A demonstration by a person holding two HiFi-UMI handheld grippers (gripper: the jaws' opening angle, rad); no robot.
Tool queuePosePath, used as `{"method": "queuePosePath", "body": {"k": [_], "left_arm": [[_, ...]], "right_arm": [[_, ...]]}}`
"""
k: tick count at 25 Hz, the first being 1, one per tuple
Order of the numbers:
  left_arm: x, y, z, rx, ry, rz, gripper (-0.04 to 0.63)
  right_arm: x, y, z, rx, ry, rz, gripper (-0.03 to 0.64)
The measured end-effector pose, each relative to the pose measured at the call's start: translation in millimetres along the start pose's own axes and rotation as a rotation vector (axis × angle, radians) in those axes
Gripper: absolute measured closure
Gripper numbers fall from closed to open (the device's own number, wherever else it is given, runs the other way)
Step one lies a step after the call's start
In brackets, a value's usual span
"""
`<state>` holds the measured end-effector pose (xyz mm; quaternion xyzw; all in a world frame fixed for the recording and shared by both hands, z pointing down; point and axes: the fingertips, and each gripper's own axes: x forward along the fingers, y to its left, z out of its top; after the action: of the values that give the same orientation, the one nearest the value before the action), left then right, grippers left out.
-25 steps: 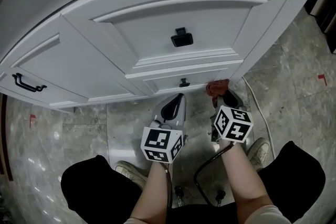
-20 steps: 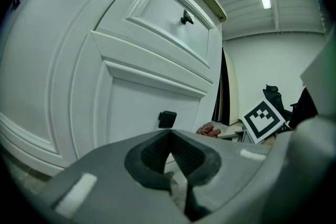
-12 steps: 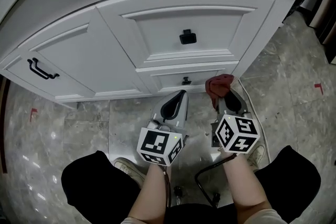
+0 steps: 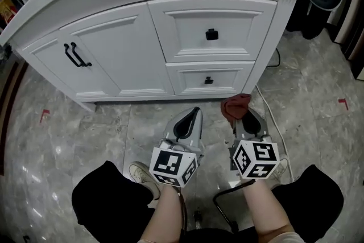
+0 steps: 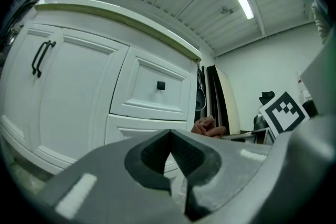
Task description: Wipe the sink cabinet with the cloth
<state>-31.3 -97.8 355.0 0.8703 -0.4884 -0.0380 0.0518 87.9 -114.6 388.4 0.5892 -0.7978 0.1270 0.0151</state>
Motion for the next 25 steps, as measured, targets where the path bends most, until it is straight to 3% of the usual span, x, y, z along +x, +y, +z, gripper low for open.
{"method": "queuePosePath", "body": {"k": [14,21,25], "left_arm": [[-105,-84,37,0.116,-0.055,0.004,0.594],[-137,-91,43,0.115,-0.062,0.096,0.594],[-144,-94,42,0.105,-0.036,0.095,0.594]], "right_arm": [[-128,57,12,-0.062,-0.071,0.067,0.529],[-158,69,7,-0.073,-0.069,0.073,0.529],[-168,73,6,-0.071,-0.065,0.078,0.529]]}}
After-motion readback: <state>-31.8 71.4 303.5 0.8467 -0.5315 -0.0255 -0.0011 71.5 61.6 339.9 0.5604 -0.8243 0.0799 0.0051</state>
